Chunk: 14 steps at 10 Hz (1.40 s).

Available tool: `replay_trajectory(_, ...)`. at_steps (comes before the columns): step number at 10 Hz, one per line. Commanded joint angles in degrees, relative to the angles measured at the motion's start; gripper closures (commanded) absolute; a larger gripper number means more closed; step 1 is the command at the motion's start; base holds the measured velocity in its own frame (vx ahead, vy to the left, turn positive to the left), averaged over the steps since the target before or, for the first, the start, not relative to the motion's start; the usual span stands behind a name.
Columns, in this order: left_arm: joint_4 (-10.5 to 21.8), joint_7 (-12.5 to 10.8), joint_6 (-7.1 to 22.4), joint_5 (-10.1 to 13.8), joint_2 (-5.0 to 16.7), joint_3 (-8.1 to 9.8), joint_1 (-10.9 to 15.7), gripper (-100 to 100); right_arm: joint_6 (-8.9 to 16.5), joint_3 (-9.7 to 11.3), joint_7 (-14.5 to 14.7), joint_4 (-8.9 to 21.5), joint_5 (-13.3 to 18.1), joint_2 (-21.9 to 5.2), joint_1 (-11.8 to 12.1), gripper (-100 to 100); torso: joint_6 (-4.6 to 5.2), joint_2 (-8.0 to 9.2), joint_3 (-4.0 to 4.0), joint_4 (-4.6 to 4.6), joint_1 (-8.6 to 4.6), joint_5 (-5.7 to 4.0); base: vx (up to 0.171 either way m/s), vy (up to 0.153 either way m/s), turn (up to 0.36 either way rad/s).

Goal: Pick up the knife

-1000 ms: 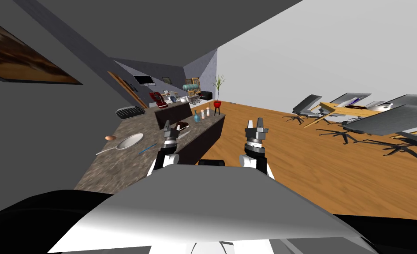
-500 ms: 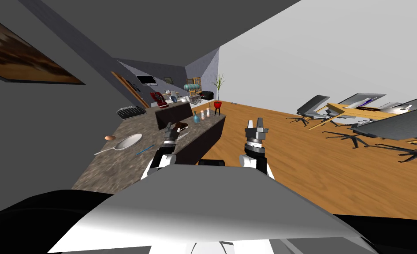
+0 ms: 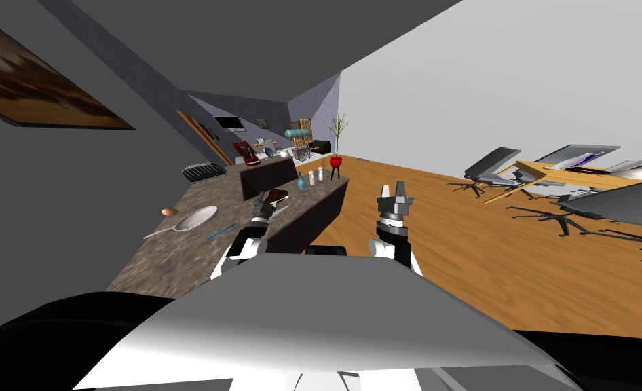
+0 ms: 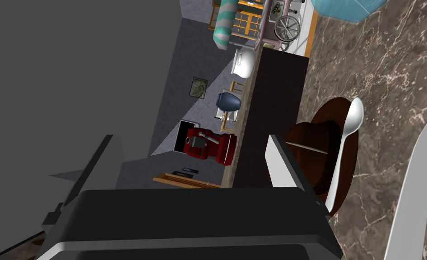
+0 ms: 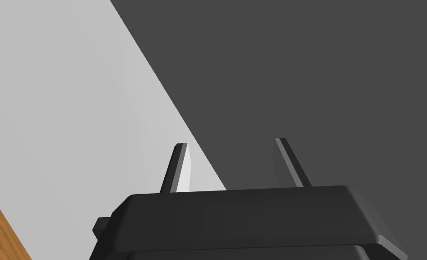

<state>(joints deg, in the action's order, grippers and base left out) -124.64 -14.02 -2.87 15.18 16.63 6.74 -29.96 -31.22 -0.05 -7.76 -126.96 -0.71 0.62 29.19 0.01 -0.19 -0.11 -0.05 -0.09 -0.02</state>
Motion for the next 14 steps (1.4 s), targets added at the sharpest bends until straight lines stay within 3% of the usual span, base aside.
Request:
replay_trajectory(1,0.32,-0.89,2.73,1.51,1.15,0.89,-0.2,-100,0.0,0.0,0.0,0.0,0.0,0.0,0.0,0,0.0,0.0,0.0,0.0,0.0,0.0,0.053,-0.035,0.051)
replay_trajectory(5,1.71,-2.97,8.85,5.31,3.85,2.85,-0.67,-100,0.0,0.0,0.0,0.0,0.0,0.0,0.0,0,-0.01,-0.06,-0.03,-0.01,-0.05,-0.01,0.068,-0.051,0.064)
replay_trajectory(6,1.71,-2.97,9.52,5.31,3.85,2.85,-0.67,-100,0.0,0.0,0.0,0.0,0.0,0.0,0.01,0,-0.02,-0.09,-0.05,-0.02,-0.07,-0.01,0.07,-0.05,0.022)
replay_trajectory(8,2.84,-4.4,13.18,7.93,5.86,4.21,-0.95,-100,0.0,0.0,0.0,0.0,0.0,0.0,0.0,0,0.0,-0.1,-0.05,-0.02,-0.08,-0.02,0.074,-0.055,0.06)
replay_trajectory(9,2.84,-4.4,14.24,7.93,5.86,4.21,-0.95,-100,0.0,0.0,0.0,0.0,0.0,0.0,0.01,0,-0.01,-0.1,-0.06,-0.02,-0.09,-0.02,0.053,-0.052,0.036)
replay_trajectory(11,4.14,-5.84,18.15,10.6,8.1,5.59,-1.21,-100,0.0,0.0,0.0,0.0,0.0,0.0,0.0,0,-0.01,-0.04,-0.02,-0.01,-0.09,-0.02,0.075,-0.065,0.062)
replay_trajectory(14,4.85,-6.56,21.51,11.93,9.32,6.28,-1.32,-100,0.0,0.0,0.0,0.0,0.0,0.0,0.0,0,0.0,-0.06,-0.03,-0.01,-0.08,-0.02,0.057,-0.048,0.041)
